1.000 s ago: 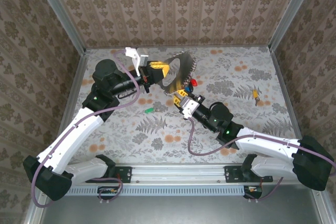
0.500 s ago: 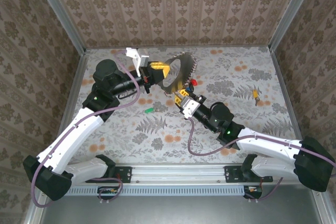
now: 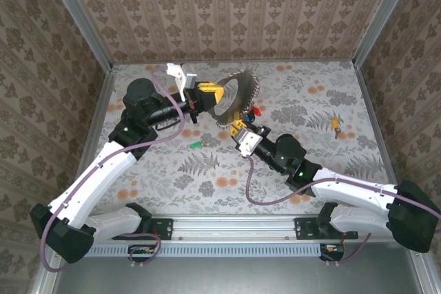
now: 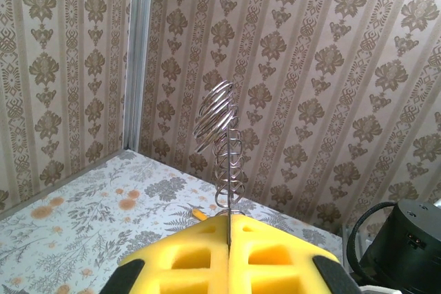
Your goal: Put the keys on the keyring
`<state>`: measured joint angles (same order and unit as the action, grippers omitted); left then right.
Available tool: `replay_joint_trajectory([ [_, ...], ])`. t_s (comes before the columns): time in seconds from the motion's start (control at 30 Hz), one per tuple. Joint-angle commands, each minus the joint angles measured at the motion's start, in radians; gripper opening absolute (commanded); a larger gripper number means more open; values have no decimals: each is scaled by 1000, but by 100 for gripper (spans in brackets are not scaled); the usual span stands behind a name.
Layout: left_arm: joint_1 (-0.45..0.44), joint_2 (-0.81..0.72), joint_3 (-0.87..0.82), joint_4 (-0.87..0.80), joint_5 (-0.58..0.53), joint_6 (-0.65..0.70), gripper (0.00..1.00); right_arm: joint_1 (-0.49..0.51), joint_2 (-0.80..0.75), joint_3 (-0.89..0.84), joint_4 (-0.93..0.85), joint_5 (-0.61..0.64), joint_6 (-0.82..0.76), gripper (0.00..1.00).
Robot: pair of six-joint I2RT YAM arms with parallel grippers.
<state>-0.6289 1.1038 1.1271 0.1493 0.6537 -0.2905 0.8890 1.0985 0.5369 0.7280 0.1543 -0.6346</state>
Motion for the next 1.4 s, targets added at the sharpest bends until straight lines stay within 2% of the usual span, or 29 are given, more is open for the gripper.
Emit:
replay_joint_trajectory([
  [0.0,-8,-31,21,30,0,21,0,1,-26,15,9,11,-5,15],
  [0.23,-13,-37,15,29,-3,14,0,-5,-22,6,43,1,44,11],
  [0.33,-15,-44,6,40,-3,12,0,-5,-19,2,58,-5,69,12],
  [0.37,-17,-48,2,42,-36,14,0,-4,-18,1,60,-3,76,12],
  [0.9,-18,-55,-10,51,-46,11,0,-5,-11,-6,96,-20,126,11],
  [1.37,-24,-49,-17,59,-65,8,0,-4,12,-12,155,-29,163,16],
])
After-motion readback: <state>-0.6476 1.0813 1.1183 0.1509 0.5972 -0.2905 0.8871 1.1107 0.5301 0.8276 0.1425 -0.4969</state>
